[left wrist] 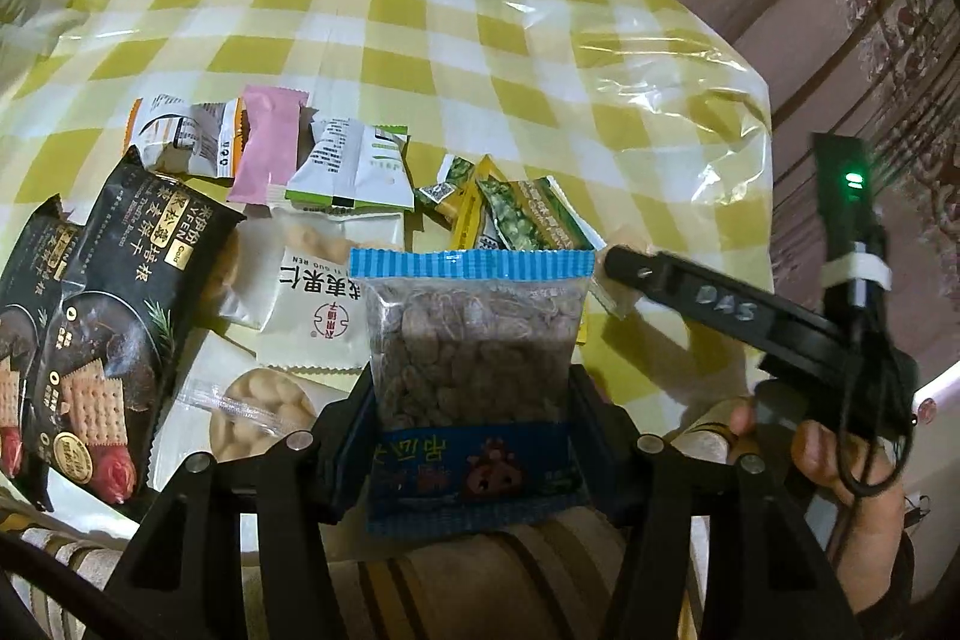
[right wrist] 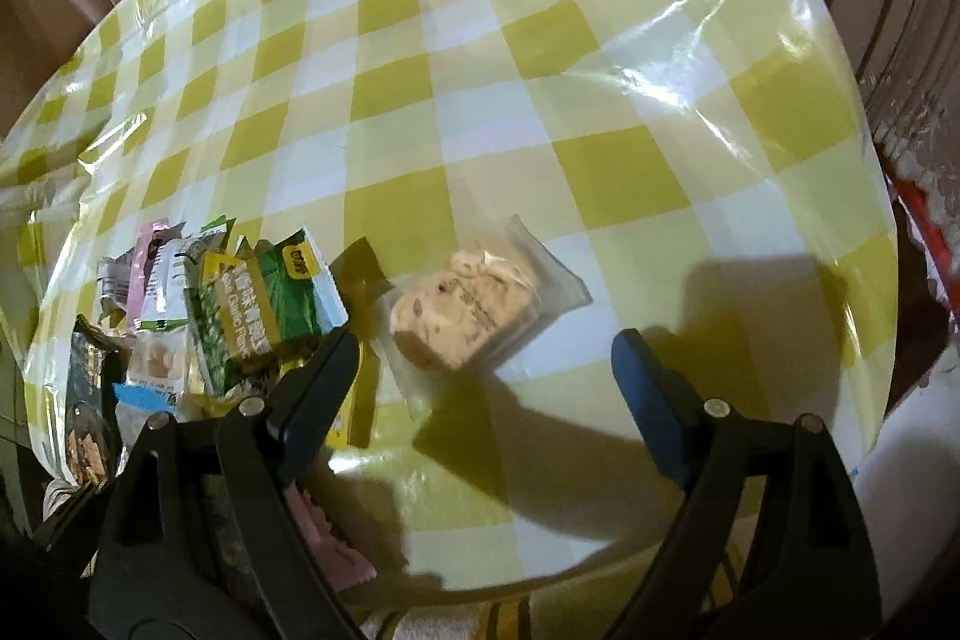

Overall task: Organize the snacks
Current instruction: 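Grasp the cookie in clear wrapper with the right tool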

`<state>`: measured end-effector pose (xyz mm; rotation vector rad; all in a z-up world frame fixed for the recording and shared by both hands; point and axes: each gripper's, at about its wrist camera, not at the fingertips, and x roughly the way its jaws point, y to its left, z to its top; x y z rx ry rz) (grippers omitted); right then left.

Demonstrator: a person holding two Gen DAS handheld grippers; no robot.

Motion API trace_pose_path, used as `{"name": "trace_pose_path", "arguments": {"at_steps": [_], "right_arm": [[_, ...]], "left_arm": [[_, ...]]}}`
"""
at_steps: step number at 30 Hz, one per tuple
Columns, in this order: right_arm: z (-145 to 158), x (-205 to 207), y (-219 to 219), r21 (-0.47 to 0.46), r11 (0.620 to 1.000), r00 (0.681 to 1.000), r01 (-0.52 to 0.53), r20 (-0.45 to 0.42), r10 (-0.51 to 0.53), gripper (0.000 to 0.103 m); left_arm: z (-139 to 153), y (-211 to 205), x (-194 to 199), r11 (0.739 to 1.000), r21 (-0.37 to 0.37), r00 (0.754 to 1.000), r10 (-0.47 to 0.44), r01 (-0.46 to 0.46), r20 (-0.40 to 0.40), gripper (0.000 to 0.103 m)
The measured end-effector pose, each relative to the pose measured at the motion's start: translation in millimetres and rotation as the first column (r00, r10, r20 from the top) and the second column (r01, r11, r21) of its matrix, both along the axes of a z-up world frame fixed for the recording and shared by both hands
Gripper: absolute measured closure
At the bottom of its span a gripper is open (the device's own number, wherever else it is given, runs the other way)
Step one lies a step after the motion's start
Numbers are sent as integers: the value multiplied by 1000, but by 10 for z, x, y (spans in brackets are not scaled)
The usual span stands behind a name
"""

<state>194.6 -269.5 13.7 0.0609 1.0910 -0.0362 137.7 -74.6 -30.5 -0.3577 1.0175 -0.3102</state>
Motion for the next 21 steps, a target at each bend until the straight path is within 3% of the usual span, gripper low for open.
{"name": "trace_pose_path", "arguments": {"at_steps": [5,11,16,21], "right_arm": [[-141,137,107,-24,998,995,-61,-78,59,15],[-182,230,133,-34,998,995,-59,-86,56,18],[-155,251,160,-39,997,997,-68,-52,65,53],[-136,214,131,4,997,997,-71,-35,71,64]], "left_arm": [[-8,35,-21,1000,-17,1000,3,-3,-1,44],[-8,53,-44,1000,-23,1000,4,-4,1,44],[-3,26,-25,1000,-24,1000,6,-6,1,44],[6,23,-39,999,-37,1000,7,-7,5,44]]}}
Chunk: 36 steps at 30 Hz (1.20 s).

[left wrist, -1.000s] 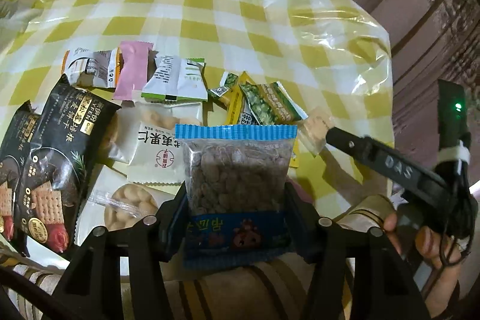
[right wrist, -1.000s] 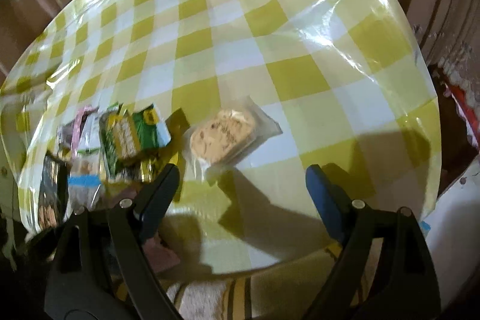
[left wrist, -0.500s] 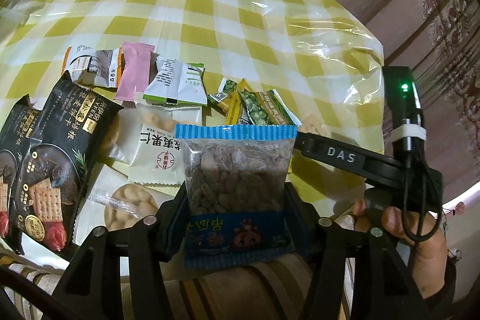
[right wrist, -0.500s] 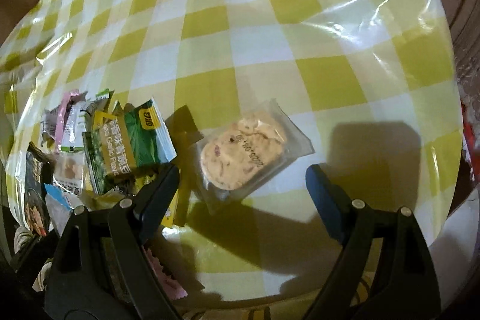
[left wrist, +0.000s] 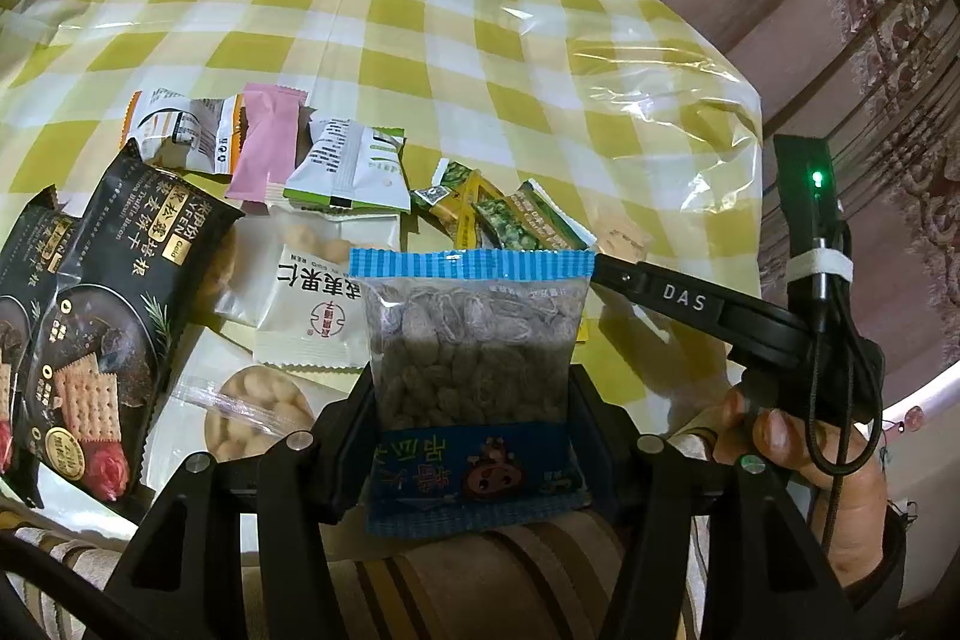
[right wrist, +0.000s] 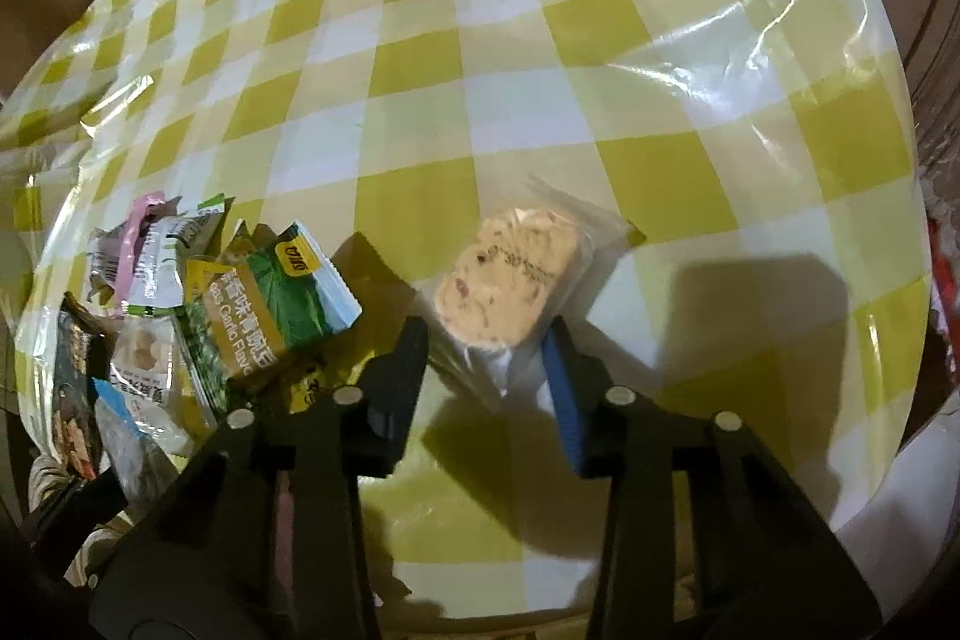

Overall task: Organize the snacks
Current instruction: 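Grasp the cookie in clear wrapper with the right tool, then carry the seed bag and cookie to the white bin and release both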

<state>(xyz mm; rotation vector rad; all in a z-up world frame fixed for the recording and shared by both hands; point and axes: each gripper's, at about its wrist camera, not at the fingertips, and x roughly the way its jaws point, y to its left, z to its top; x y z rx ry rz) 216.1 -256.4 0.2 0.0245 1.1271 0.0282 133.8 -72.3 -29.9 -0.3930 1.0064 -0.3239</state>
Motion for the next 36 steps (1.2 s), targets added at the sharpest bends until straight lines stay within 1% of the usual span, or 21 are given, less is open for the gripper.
{"name": "trace_pose_path", "arguments": {"at_steps": [4,9,11,12,13,18,21,24,26,29,30,31,36], "right_arm": [[16,-53,-60,44,999,1000,9,2,-9,70],[51,-120,-113,51,998,999,35,9,-36,70],[71,-154,-129,33,998,999,53,8,-53,62],[84,-155,-136,28,998,998,55,11,-55,50],[98,-157,-130,19,998,998,59,17,-60,40],[121,-73,-126,7,996,996,90,18,-90,33],[91,39,-128,4,992,992,124,6,-124,33],[40,144,-101,-2,991,991,135,-10,-135,33],[24,197,-73,-27,990,990,138,-9,-138,33],[17,205,-18,-70,990,992,126,-4,-126,44],[25,189,-16,-67,991,993,119,0,-119,52],[33,173,-20,-64,992,994,113,3,-113,55],[69,43,-73,-12,996,996,83,8,-83,59]], "left_arm": [[6,-25,-14,1000,-3,1000,-3,3,1,44],[8,-49,-4,1000,-3,1000,-9,9,1,44],[6,-48,2,1000,-4,1000,-11,11,1,44],[3,-43,5,1000,-4,1000,-11,11,1,44],[2,-40,10,1000,-5,1000,-10,10,3,44],[-9,-36,3,1000,-3,1000,-6,7,9,44],[0,-37,-10,1000,-2,1000,-6,6,17,44],[14,-34,-23,1000,-2,1000,-5,5,27,44],[30,-38,-36,1000,-1,999,-4,4,36,44],[56,-48,-59,1000,0,999,-3,3,47,44],[66,-52,-67,1000,2,999,-4,4,51,44],[74,-56,-78,1000,3,998,-4,4,55,44],[138,-123,-127,1000,15,997,-10,9,80,44]]}}
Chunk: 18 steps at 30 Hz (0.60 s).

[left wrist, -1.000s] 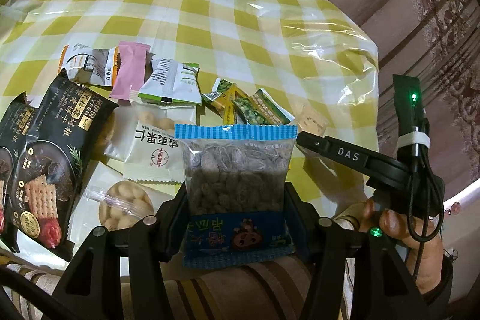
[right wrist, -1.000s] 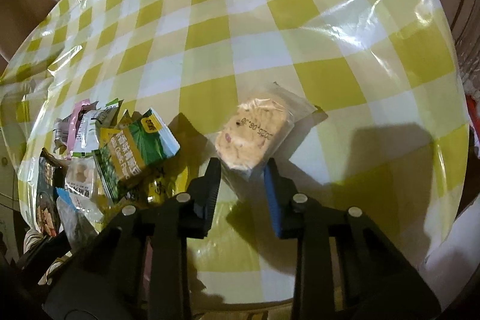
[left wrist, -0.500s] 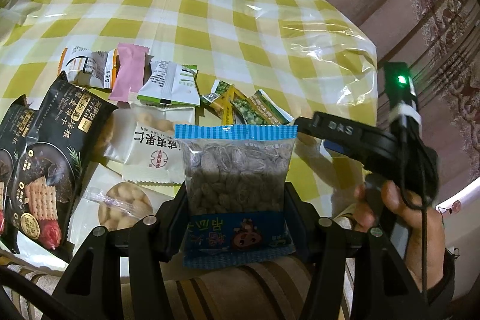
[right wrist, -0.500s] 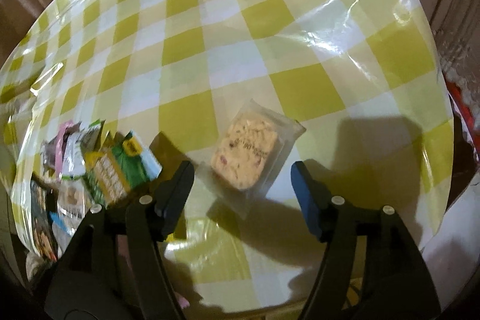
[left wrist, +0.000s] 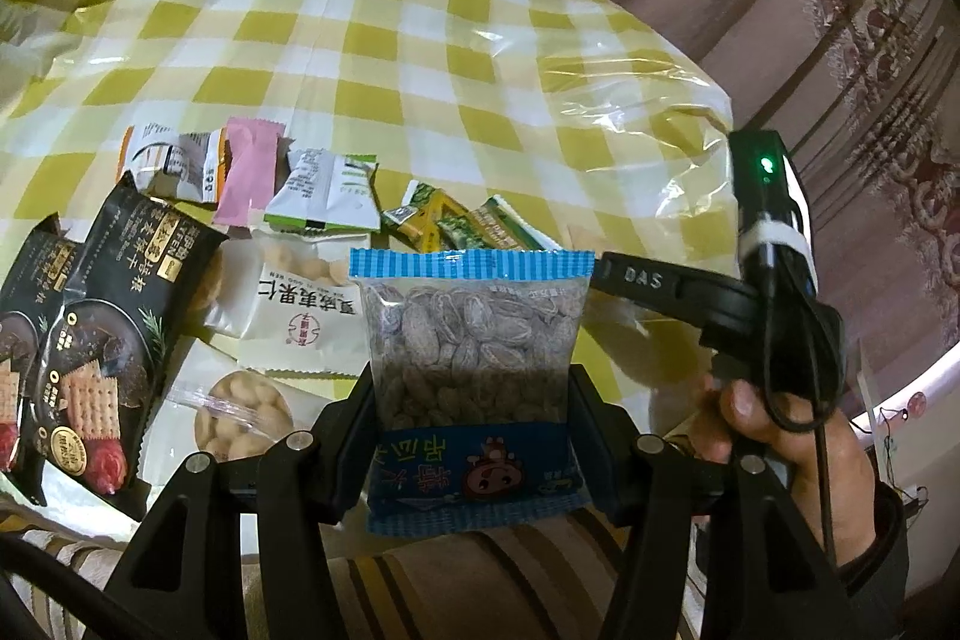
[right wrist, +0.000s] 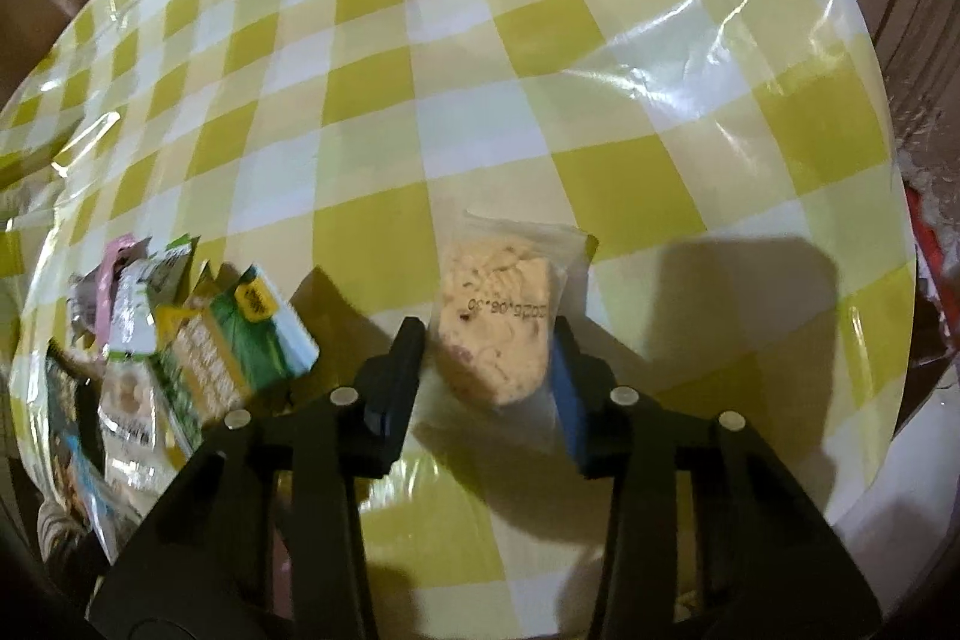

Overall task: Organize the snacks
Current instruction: 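Carry the seed bag and cookie to the white bin and release both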

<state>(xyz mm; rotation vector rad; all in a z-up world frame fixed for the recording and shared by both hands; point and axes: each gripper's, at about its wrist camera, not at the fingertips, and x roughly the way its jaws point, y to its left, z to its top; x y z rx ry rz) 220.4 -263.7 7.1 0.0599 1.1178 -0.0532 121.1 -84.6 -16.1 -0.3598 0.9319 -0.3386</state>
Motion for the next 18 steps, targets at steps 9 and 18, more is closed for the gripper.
{"name": "trace_pose_path", "arguments": {"at_steps": [9,18], "right_arm": [[264,-389,-275,75,997,995,-10,101,3,59],[494,-837,-647,131,991,986,2,165,-24,59]], "left_arm": [[131,-208,-63,999,23,999,-37,37,25,44],[250,-468,-164,999,-7,998,-40,41,45,44]]}}
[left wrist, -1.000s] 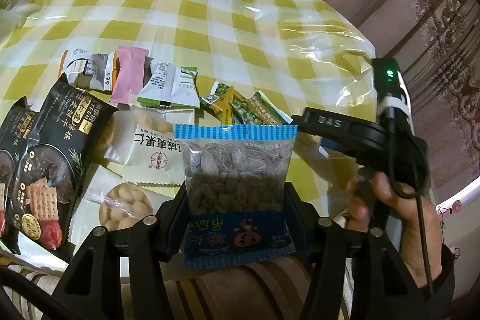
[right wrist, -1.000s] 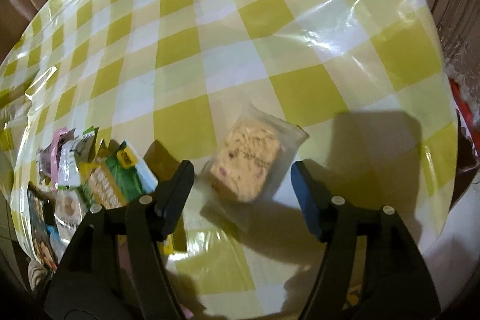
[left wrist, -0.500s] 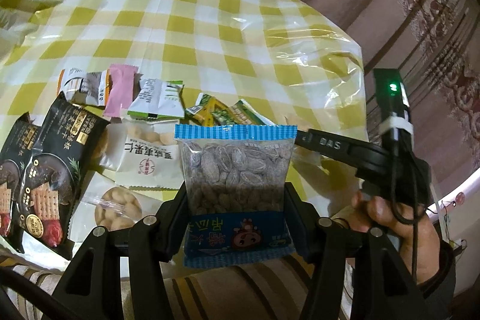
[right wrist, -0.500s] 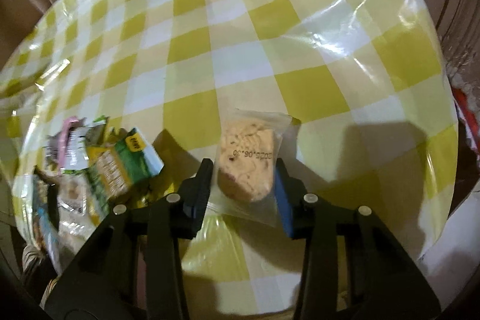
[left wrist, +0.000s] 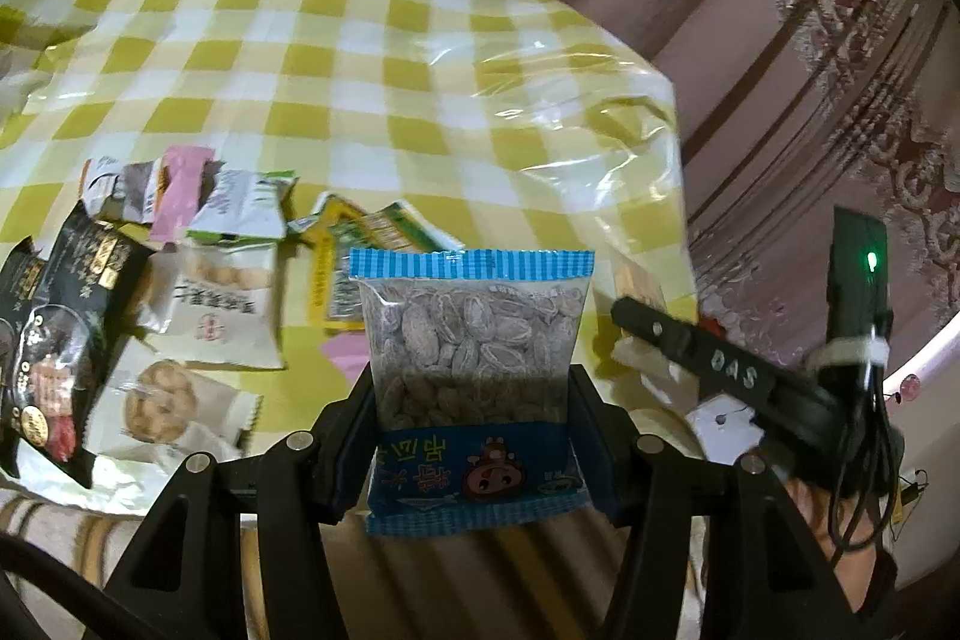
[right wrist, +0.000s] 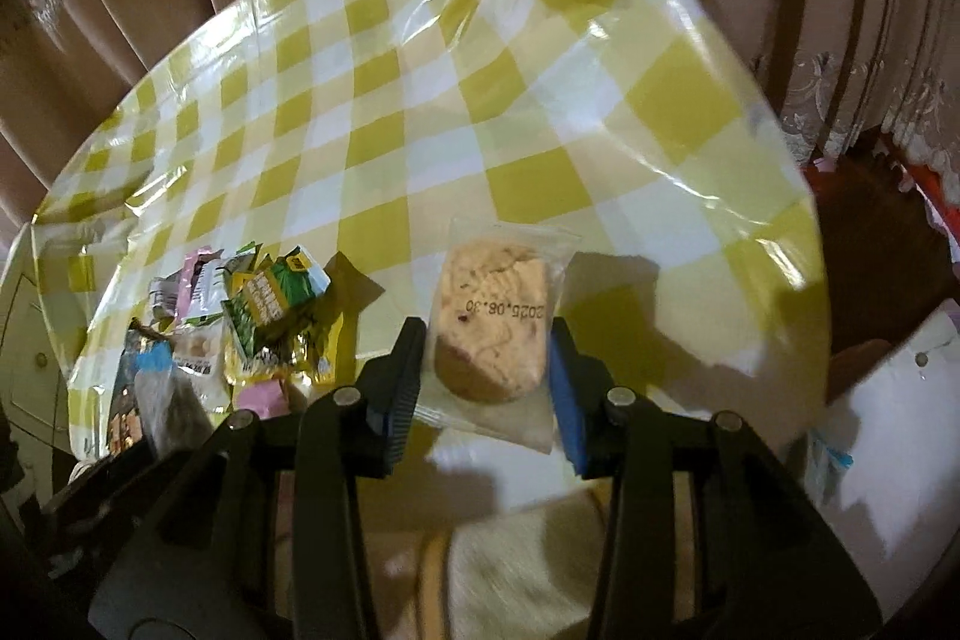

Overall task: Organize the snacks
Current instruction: 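Carry the seed bag and cookie to the white bin and release both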

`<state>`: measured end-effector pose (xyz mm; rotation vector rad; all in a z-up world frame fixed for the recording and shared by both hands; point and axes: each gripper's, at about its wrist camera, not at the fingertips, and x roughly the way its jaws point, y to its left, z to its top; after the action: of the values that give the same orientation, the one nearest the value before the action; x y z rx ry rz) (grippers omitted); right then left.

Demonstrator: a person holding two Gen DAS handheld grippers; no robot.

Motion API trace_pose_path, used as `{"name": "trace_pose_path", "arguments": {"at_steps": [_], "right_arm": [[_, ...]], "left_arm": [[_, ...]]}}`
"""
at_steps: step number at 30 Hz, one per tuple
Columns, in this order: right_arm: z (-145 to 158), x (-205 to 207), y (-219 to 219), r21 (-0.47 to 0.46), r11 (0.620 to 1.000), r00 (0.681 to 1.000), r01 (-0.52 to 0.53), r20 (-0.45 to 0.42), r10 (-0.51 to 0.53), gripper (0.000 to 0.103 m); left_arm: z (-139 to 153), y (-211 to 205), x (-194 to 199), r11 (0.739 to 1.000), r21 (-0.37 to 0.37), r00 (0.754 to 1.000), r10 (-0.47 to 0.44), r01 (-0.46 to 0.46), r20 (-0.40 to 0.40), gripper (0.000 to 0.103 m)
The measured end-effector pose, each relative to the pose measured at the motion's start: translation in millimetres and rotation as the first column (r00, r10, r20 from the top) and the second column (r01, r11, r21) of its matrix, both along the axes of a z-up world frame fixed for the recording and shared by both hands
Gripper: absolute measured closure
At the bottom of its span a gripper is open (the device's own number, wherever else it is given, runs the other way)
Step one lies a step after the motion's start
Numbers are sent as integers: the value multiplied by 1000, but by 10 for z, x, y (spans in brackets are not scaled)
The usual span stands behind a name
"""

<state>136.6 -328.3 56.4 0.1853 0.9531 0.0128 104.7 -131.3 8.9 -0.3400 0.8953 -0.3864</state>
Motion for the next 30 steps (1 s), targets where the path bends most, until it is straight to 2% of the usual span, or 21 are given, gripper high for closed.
{"name": "trace_pose_path", "arguments": {"at_steps": [7,16,23,30], "right_arm": [[107,-356,-419,9,999,999,44,21,-45,59],[86,-802,-1145,-28,989,989,145,2,-145,59],[32,-1085,-1672,-51,972,972,232,-26,-233,59],[-53,-1317,-2034,-61,956,955,288,-58,-292,59]], "left_arm": [[131,-365,-73,998,-22,998,-56,56,39,44],[246,-1054,-187,977,-25,976,-208,210,69,44],[215,-1648,-268,938,-4,938,-345,346,37,44],[87,-2133,-362,890,22,890,-454,455,-36,44]]}}
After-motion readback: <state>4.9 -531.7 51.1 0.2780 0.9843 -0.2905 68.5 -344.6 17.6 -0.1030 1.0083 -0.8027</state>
